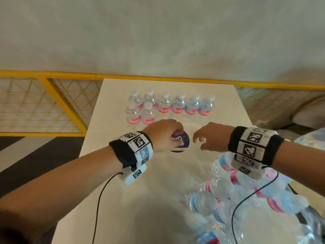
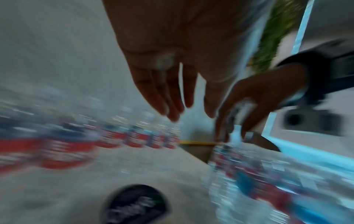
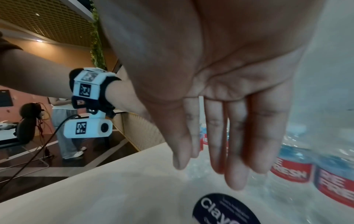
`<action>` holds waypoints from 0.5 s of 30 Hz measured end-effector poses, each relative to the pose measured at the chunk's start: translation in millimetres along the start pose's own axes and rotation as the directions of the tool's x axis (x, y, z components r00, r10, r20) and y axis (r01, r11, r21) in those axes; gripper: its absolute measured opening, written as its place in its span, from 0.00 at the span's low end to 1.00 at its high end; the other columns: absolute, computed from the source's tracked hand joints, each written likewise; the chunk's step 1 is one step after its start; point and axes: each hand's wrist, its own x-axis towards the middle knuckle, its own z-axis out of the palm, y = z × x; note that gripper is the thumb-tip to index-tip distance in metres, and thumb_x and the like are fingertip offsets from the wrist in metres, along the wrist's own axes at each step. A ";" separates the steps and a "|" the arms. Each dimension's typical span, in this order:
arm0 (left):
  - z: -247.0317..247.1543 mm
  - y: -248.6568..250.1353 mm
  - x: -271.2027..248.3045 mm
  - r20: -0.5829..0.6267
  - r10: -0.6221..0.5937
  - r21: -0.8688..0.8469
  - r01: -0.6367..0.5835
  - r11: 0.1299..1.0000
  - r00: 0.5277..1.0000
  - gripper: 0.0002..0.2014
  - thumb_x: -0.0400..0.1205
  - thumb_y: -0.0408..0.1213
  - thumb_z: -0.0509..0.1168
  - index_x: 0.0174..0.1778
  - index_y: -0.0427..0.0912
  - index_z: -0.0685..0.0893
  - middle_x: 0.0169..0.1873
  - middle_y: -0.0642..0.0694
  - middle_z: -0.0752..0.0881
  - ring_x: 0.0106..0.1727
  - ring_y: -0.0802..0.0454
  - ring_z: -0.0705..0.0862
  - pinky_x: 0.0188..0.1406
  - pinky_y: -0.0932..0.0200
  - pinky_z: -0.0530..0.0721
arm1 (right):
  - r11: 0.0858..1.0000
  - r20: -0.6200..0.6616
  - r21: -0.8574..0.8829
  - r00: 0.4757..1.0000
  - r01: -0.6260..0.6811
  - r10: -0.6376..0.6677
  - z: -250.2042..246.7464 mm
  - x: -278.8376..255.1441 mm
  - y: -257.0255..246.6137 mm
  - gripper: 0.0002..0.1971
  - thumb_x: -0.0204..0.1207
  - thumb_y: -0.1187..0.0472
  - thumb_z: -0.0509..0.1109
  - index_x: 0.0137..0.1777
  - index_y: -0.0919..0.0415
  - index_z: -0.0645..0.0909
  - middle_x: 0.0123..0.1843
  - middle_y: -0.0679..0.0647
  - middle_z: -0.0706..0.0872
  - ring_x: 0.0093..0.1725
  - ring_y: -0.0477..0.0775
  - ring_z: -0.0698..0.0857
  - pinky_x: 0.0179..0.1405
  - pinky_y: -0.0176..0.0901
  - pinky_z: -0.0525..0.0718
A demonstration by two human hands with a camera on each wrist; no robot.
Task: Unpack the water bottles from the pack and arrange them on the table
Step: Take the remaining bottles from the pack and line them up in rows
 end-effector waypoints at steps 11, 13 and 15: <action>85.6 88.3 -21.4 0.560 0.304 -0.046 -0.338 0.940 0.771 0.29 0.76 0.47 0.72 0.74 0.49 0.75 0.70 0.45 0.72 0.68 0.44 0.75 0.71 0.49 0.74 | 0.997 0.220 0.012 0.973 -0.071 0.067 73.1 -70.5 12.0 0.28 0.71 0.37 0.68 0.68 0.49 0.73 0.62 0.51 0.82 0.58 0.53 0.82 0.56 0.42 0.78; 89.6 84.9 -20.3 0.515 0.306 -0.065 -0.320 0.945 0.801 0.26 0.77 0.44 0.71 0.72 0.47 0.77 0.68 0.43 0.76 0.67 0.43 0.77 0.70 0.51 0.74 | 0.997 0.205 0.019 0.976 -0.073 0.067 76.5 -68.7 9.0 0.25 0.73 0.42 0.70 0.67 0.52 0.73 0.62 0.53 0.82 0.55 0.54 0.82 0.51 0.41 0.78; 88.7 77.7 -21.1 0.454 0.309 -0.108 -0.292 0.950 0.836 0.24 0.78 0.42 0.71 0.71 0.44 0.79 0.67 0.43 0.80 0.65 0.45 0.78 0.65 0.59 0.74 | 0.997 0.163 0.033 0.985 -0.066 0.059 74.9 -64.1 6.8 0.18 0.74 0.48 0.70 0.62 0.52 0.75 0.60 0.52 0.82 0.49 0.52 0.79 0.50 0.42 0.78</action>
